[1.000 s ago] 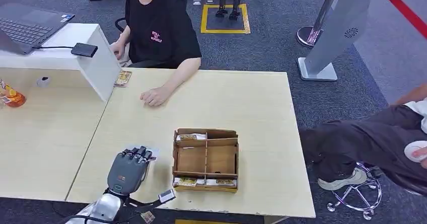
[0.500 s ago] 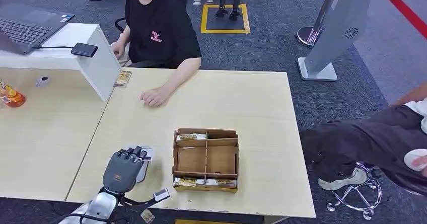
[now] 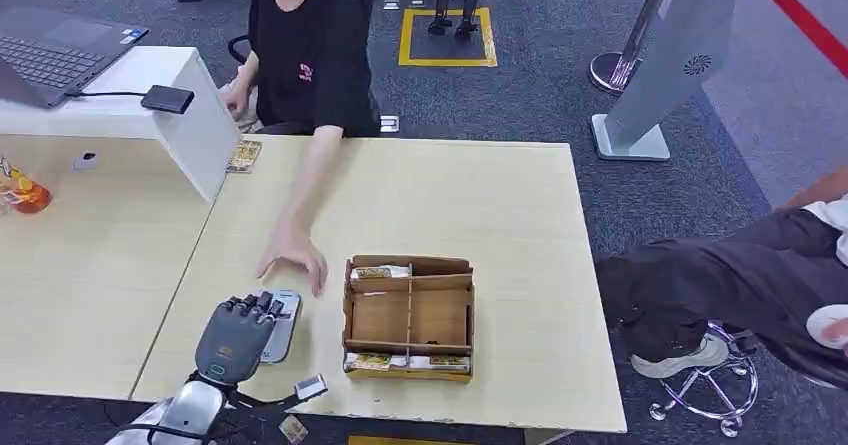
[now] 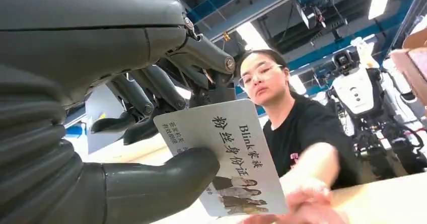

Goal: Pass the card to the sensor for recognition and then transmit it.

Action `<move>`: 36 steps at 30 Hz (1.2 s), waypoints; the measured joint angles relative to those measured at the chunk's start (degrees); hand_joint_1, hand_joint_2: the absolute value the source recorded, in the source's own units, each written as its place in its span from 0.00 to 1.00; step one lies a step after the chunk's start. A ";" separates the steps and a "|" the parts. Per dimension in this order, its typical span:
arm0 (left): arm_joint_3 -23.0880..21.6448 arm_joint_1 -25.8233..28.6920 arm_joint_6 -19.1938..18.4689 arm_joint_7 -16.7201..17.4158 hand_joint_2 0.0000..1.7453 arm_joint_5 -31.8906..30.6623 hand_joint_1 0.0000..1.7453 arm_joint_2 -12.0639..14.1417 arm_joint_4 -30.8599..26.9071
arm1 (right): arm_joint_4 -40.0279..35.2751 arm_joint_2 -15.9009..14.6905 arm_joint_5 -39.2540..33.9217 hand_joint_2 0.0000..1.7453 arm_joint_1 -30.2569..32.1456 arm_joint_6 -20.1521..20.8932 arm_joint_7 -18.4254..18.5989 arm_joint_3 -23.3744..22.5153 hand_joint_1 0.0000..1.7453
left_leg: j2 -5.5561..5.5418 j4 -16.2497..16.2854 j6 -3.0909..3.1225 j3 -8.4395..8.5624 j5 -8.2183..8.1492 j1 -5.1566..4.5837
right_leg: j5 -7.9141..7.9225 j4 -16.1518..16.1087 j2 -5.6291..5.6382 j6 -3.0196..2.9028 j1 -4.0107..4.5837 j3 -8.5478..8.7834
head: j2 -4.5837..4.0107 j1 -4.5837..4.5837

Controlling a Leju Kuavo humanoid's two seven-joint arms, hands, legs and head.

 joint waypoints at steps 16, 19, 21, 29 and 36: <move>4.50 1.12 -8.81 -8.46 1.00 0.00 1.00 0.00 0.15 | 0.00 0.00 -0.22 0.00 0.01 0.13 -0.33 0.00 0.00 | 0.00 0.00 0.00 0.01 0.00 0.00 | 0.00 0.00 0.00 0.00 0.00 0.00 | 0.00 0.00; 5.33 1.13 -10.77 -9.88 1.00 0.00 1.00 0.00 0.13 | 0.00 0.00 -0.28 0.00 0.01 0.28 -0.37 0.00 0.00 | 0.00 0.00 0.00 0.01 0.00 0.00 | 0.00 0.00 0.00 0.00 0.00 0.01 | 0.00 0.00; 5.59 1.12 -11.54 -10.51 1.00 0.00 1.00 0.00 0.15 | 0.00 0.00 -0.42 0.00 0.01 0.44 -0.37 0.00 0.00 | 0.00 0.00 0.00 0.01 0.00 0.00 | 0.00 0.00 0.00 0.00 0.00 0.01 | 0.00 0.00; 5.70 0.83 -14.38 -12.46 1.00 0.11 1.00 0.00 0.13 | 0.00 0.00 -0.59 0.00 0.01 0.66 -0.55 0.00 0.00 | 0.00 0.00 0.00 0.02 0.01 0.00 | 0.00 0.00 0.00 0.00 0.00 0.02 | 0.00 0.00; 5.70 0.22 -15.46 -13.22 1.00 0.42 1.00 0.00 0.13 | -0.02 0.00 -0.61 0.00 0.01 0.70 -0.68 0.00 0.00 | 0.00 0.00 -0.01 0.03 0.02 0.00 | 0.01 0.00 0.00 -0.01 0.00 0.03 | 0.00 0.00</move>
